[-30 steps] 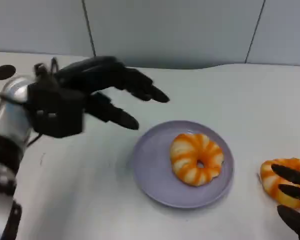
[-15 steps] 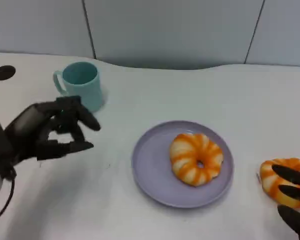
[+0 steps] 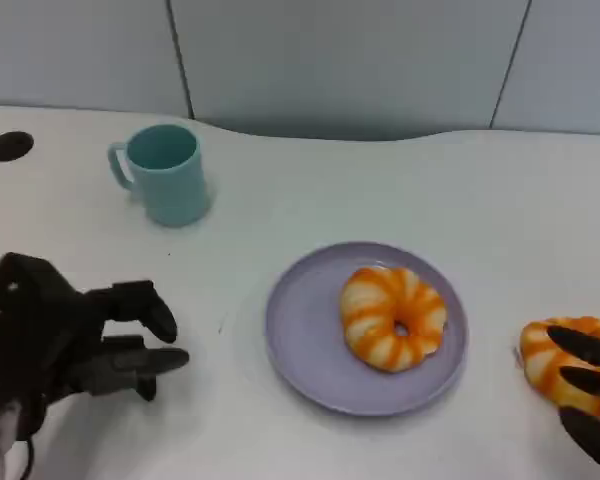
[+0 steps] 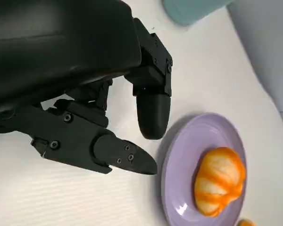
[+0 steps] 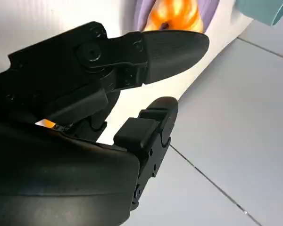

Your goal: Grasp the bread from the table and place it into the plate.

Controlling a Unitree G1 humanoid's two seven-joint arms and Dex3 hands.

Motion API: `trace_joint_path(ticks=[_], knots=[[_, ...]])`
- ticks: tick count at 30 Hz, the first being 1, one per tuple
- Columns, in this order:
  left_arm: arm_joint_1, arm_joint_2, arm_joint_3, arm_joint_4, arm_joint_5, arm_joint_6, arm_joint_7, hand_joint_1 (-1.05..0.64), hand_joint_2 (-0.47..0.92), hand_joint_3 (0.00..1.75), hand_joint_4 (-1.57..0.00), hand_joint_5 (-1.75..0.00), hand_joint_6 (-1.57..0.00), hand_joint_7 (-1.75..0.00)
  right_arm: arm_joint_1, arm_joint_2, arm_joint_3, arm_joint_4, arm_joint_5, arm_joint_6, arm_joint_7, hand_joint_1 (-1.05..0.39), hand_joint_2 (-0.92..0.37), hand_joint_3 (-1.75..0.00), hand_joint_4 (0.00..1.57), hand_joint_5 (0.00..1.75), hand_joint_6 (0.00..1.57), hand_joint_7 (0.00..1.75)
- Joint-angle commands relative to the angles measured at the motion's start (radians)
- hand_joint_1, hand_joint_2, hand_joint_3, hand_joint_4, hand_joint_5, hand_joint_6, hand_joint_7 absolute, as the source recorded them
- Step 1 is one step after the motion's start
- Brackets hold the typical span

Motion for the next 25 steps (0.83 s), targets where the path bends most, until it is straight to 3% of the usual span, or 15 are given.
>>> trace_joint_path(ticks=[1,7,13,25], knots=[[0.044,-0.011,-0.03,-0.093,0.053,0.087,0.061,-0.3,0.89,0.0,-0.73,-1.75,-0.54,-1.75,-0.013,-0.033,-0.024,0.041,0.032,-0.032,0.011,-0.38,-0.92,-0.35,0.96,0.01,0.78,0.0],[0.048,-0.009,-0.07,-0.113,0.12,0.088,0.077,-0.35,0.9,0.01,-0.73,-1.75,-0.59,-1.75,-0.029,-0.05,-0.03,0.089,0.061,-0.074,0.019,-0.37,-0.92,-0.35,0.95,0.01,0.79,0.01],[0.03,-0.009,-0.072,-0.099,0.134,0.1,0.066,-0.37,0.9,0.0,-0.72,-1.68,-0.62,-1.71,-0.03,-0.044,-0.032,0.087,0.067,-0.059,0.023,-0.38,-0.92,-0.34,0.95,0.01,0.8,0.01],[0.026,-0.011,-0.068,-0.102,0.158,0.122,0.082,-0.38,0.87,0.0,-0.79,-1.75,-0.66,-1.75,-0.037,-0.044,-0.031,0.098,0.056,-0.073,0.017,-0.38,-0.92,-0.35,0.93,0.0,0.8,0.01]])
